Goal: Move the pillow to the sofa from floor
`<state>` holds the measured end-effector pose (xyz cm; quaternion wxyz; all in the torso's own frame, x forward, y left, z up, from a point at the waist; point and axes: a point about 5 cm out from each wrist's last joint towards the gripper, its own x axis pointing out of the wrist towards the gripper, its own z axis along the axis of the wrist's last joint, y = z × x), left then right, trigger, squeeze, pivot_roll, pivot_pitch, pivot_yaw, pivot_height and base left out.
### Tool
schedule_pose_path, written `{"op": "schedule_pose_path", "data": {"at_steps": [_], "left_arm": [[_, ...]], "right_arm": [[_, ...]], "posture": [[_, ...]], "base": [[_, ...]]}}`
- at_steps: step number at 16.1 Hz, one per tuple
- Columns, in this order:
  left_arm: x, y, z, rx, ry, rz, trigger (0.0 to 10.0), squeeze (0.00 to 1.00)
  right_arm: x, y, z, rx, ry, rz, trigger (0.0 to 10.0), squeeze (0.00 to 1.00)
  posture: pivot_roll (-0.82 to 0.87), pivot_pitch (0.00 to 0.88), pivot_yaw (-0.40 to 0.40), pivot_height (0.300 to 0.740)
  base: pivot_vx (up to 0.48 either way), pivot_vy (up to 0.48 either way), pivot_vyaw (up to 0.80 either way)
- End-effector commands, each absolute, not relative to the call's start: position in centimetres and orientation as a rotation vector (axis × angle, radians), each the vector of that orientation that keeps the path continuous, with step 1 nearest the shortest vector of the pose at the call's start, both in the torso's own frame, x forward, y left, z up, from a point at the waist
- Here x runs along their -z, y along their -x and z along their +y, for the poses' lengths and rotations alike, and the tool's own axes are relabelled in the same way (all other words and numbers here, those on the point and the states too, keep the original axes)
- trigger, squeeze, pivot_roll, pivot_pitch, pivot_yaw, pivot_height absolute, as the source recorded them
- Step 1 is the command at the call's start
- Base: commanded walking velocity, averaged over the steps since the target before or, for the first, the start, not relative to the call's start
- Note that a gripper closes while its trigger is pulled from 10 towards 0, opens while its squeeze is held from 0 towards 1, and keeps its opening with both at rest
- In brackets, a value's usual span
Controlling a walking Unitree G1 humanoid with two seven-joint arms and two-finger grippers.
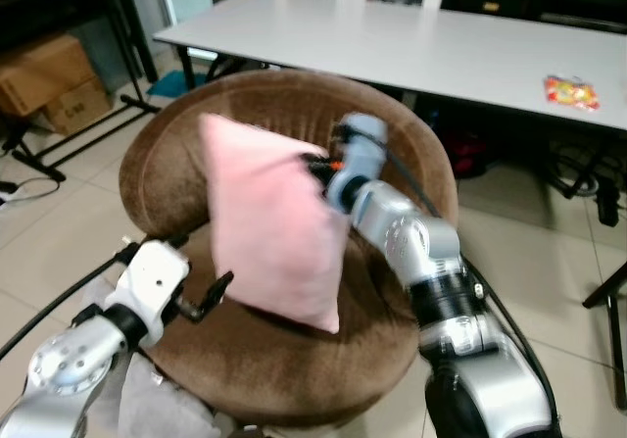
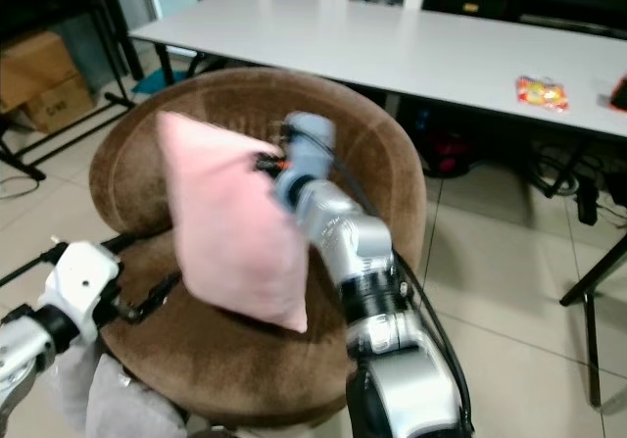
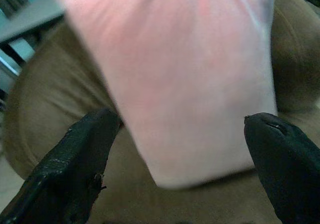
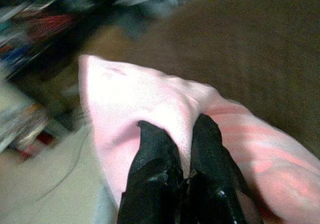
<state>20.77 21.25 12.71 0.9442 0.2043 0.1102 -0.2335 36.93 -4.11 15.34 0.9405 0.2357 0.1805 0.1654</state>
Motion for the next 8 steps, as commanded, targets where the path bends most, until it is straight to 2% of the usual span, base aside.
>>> {"op": "schedule_pose_path", "data": {"at_steps": [1, 3, 7, 8], "left_arm": [[-13.1, -20.6, 21.3, 0.491, -0.417, 0.222, 10.0, 0.0], [-13.2, -20.5, 21.4, 0.493, -0.421, 0.224, 10.0, 0.0], [-13.7, -20.6, 21.8, 0.472, -0.412, 0.212, 10.0, 0.0], [-13.7, -20.6, 21.7, 0.475, -0.406, 0.211, 10.0, 0.0]], "right_arm": [[-15.4, -37.7, -3.7, -0.222, -0.568, 0.365, 10.0, 0.0], [-12.9, -38.1, -5.8, -0.003, -0.597, 0.437, 10.0, 0.0], [-11.2, -38.4, -10.3, 0.234, -0.56, 0.449, 10.0, 0.0], [-11.1, -38.5, -10.6, 0.19, -0.541, 0.429, 10.0, 0.54]], "posture": [[0.06, 0.0, 0.008, 0.74], [0.08, 0.0, 0.004, 0.74], [0.09, 0.0, -0.004, 0.74], [0.09, 0.0, -0.004, 0.74]], "base": [[0.0, 0.0, 0.0], [0.0, 0.0, 0.0], [0.0, 0.0, 0.0], [0.0, 0.0, 0.0]]}}
